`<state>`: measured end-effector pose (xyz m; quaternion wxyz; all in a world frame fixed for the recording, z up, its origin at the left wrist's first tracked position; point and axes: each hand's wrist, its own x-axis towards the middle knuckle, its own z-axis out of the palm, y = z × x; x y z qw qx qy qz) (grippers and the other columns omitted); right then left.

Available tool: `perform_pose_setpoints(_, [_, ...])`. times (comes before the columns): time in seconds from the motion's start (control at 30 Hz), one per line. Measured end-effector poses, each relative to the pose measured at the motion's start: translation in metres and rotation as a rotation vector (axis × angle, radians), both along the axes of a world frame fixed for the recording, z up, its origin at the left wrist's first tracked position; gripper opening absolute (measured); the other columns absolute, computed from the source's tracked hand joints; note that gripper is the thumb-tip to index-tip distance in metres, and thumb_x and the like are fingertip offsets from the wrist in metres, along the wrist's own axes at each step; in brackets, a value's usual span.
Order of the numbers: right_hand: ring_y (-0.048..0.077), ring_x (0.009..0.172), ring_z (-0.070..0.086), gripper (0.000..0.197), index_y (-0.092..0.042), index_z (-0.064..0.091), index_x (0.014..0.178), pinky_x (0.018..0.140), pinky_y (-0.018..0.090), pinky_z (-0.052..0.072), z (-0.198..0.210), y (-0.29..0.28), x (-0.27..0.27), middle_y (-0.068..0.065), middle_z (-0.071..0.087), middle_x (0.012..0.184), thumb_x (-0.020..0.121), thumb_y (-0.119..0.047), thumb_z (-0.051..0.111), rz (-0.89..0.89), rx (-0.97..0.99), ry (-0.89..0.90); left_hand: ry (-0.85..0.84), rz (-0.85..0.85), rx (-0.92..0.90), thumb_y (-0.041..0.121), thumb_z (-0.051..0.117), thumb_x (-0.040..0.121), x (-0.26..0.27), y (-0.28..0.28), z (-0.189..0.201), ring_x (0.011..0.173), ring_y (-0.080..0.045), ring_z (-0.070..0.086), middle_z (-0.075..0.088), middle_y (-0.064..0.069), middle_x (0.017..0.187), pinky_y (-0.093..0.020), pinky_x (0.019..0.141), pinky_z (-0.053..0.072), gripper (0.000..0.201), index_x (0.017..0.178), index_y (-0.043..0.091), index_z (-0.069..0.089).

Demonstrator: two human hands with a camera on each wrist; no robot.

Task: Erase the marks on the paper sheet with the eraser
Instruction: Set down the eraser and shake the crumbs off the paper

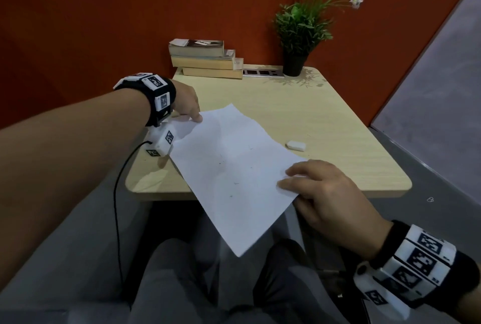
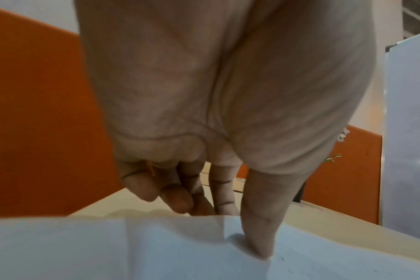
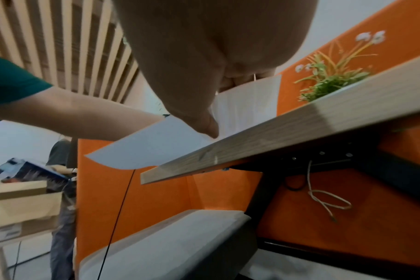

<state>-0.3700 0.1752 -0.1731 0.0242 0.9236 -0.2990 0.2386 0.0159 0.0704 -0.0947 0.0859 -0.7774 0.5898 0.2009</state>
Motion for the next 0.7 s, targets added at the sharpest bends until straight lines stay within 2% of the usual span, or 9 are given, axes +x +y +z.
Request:
perform_pose_setpoints(0.1, [0.031,0.112,0.057,0.037,-0.036,0.083,0.116,0.096,0.044,0.032,-0.001,-0.002,-0.009,-0.001,0.060,0.113,0.085,-0.017,0.079,-0.100,-0.027,-0.021,0.119,0.053,0.027,0.032,0.071,0.098,0.010,0.013,0.001,0.071,-0.031,0.053,0.063,-0.017,0.081,-0.035,0.069,0.043,0.029,0.100,0.003,0.068])
perform_pose_setpoints(0.17, [0.026,0.101,0.048,0.041,-0.042,0.082,0.115,0.087,0.040,0.025,0.003,-0.002,-0.015,-0.005,0.049,0.104,0.084,-0.016,0.085,-0.150,-0.014,-0.016,0.221,0.113,0.024,0.024,0.070,0.099,0.012,0.025,0.005,0.064,-0.025,0.044,0.057,-0.010,0.075,-0.033,0.063,0.041,0.022,0.092,0.005,0.062])
perform_pose_setpoints(0.27, [0.013,0.079,0.044,0.045,-0.038,0.084,0.115,0.071,0.033,0.033,0.012,-0.011,-0.026,-0.008,0.048,0.088,0.084,-0.006,0.084,-0.124,0.110,-0.044,0.354,0.169,0.026,0.013,0.067,0.101,0.009,0.052,0.015,0.062,-0.021,0.049,0.061,-0.008,0.075,-0.030,0.057,0.044,0.012,0.095,0.004,0.064])
perform_pose_setpoints(0.33, [0.007,0.075,0.059,0.044,-0.039,0.083,0.117,0.067,0.015,0.040,0.018,-0.016,-0.032,-0.017,0.061,0.081,0.089,-0.005,0.082,-0.134,0.280,-0.089,0.450,0.192,0.031,0.010,0.066,0.101,0.008,0.071,0.017,0.061,-0.019,0.056,0.070,-0.007,0.075,-0.029,0.056,0.047,0.009,0.103,0.001,0.066])
perform_pose_setpoints(0.4, [-0.002,0.086,0.068,0.037,-0.044,0.081,0.117,0.071,0.009,0.046,0.024,-0.015,-0.036,-0.029,0.074,0.088,0.095,-0.013,0.079,-0.186,0.427,-0.127,0.545,0.222,0.027,0.010,0.064,0.102,0.008,0.090,0.015,0.071,-0.024,0.066,0.078,-0.010,0.087,-0.033,0.064,0.051,0.015,0.112,0.000,0.069])
perform_pose_setpoints(0.47, [-0.006,0.079,0.070,0.030,-0.045,0.080,0.116,0.069,0.009,0.048,0.027,-0.010,-0.040,-0.035,0.076,0.086,0.099,-0.021,0.074,-0.233,0.600,-0.175,0.635,0.265,0.014,0.009,0.061,0.103,0.008,0.108,0.011,0.090,-0.034,0.071,0.078,-0.018,0.105,-0.038,0.077,0.054,0.019,0.118,0.000,0.068])
perform_pose_setpoints(0.53, [0.003,0.068,0.071,0.026,-0.041,0.082,0.115,0.067,0.014,0.054,0.029,-0.006,-0.043,-0.026,0.080,0.086,0.102,-0.022,0.070,-0.243,0.813,-0.266,0.719,0.322,0.011,0.008,0.058,0.104,0.006,0.126,0.008,0.095,-0.036,0.072,0.076,-0.022,0.113,-0.038,0.076,0.058,0.020,0.121,0.001,0.066])
perform_pose_setpoints(0.6, [0.027,0.092,0.081,0.024,-0.033,0.084,0.115,0.087,0.042,0.066,0.031,-0.002,-0.043,-0.008,0.085,0.104,0.105,-0.020,0.067,-0.259,1.002,-0.419,0.801,0.372,0.019,0.006,0.058,0.103,0.002,0.142,0.003,0.094,-0.035,0.074,0.075,-0.023,0.115,-0.036,0.067,0.062,0.021,0.123,0.002,0.064])
perform_pose_setpoints(0.7, [0.058,0.122,0.063,0.025,-0.021,0.087,0.111,0.108,0.069,0.052,0.027,0.002,-0.044,0.021,0.079,0.121,0.106,-0.012,0.064,-0.307,1.189,-0.570,0.931,0.394,0.049,0.006,0.064,0.098,-0.007,0.161,-0.003,0.104,-0.043,0.073,0.074,-0.023,0.118,-0.048,0.081,0.062,0.032,0.130,0.003,0.060])
